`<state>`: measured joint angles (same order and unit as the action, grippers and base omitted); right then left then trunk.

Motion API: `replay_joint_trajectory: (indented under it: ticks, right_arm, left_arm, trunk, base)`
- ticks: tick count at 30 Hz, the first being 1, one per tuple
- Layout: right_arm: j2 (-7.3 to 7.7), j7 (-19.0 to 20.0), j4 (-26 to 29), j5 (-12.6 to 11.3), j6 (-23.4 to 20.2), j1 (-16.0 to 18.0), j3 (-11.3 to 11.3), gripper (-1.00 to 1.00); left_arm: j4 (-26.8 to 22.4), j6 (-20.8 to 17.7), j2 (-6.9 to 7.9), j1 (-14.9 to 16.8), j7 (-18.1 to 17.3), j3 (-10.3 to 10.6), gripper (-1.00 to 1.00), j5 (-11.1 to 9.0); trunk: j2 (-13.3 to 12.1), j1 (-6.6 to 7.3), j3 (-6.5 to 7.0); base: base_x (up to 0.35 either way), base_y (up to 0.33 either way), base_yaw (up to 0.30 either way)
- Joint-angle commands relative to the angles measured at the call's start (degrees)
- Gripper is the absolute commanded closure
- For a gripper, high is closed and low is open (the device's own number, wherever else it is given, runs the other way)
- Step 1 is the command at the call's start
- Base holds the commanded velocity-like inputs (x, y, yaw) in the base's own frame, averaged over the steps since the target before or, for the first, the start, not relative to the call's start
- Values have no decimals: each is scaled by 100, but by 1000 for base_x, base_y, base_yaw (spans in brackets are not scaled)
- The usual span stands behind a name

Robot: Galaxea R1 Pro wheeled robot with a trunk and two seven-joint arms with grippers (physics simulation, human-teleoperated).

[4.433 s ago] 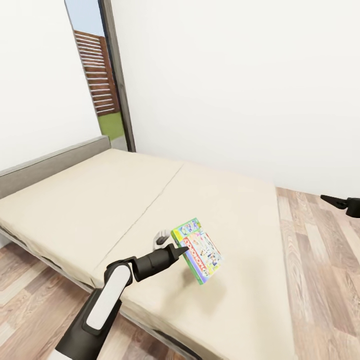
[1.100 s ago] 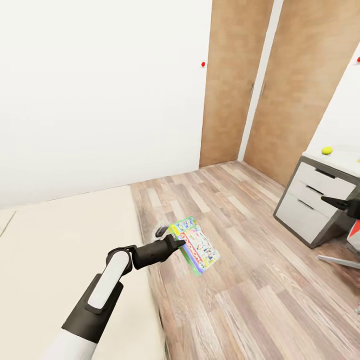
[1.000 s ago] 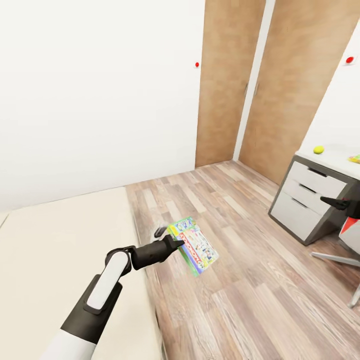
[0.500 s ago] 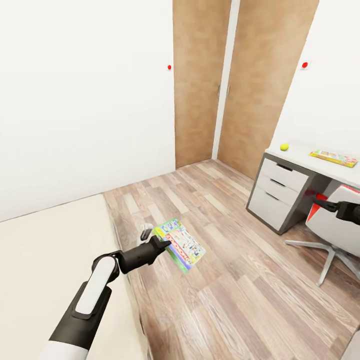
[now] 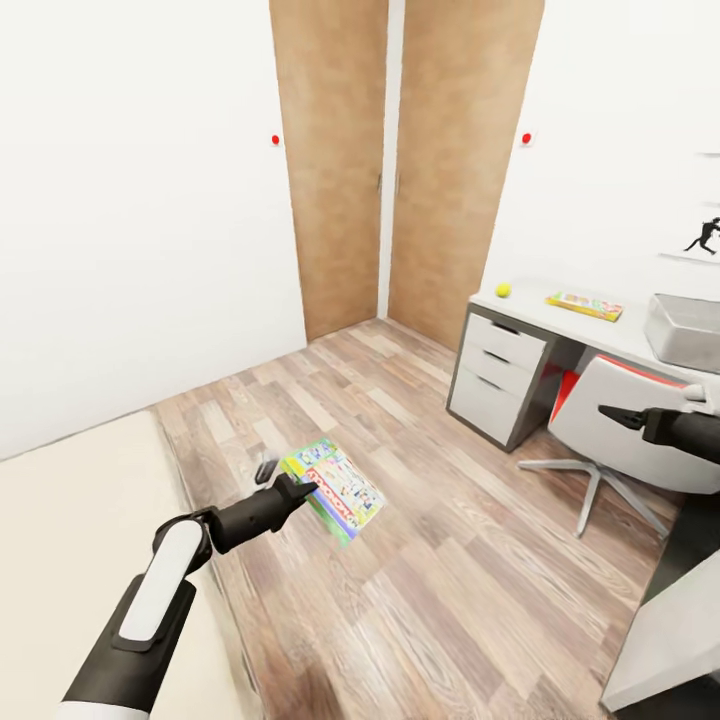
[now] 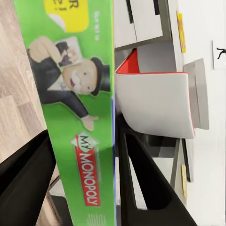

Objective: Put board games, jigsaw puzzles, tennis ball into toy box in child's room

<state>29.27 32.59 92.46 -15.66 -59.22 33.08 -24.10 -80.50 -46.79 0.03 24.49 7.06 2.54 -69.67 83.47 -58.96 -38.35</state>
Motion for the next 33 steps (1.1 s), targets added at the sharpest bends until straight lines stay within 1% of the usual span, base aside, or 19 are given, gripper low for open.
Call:
replay_joint_trajectory:
  ticks: [1, 11, 23, 33]
  right_arm:
    - [0, 46, 1, 31, -28, 6, -7, -100]
    - [0, 46, 3, 29, -29, 5, -6, -100]
    - [0, 42, 1, 30, -29, 5, -7, -100]
    - [0, 44, 2, 29, -29, 5, -7, -100]
  left_arm:
    - [-9, 5, 4, -47, 56, -17, 100, -77]
    - [-10, 74, 20, -218, -79, -32, 100, -59]
    - [-10, 74, 27, -242, -122, -34, 100, -56]
    - [-10, 74, 23, -243, -119, -26, 100, -63]
  trunk:
    - [1, 1, -5]
    - [1, 1, -5]
    - [1, 1, -5]
    - [1, 1, -5]
  base:
    - [0, 0, -296]
    - [0, 0, -296]
    - [0, -2, -296]
    - [0, -125, -296]
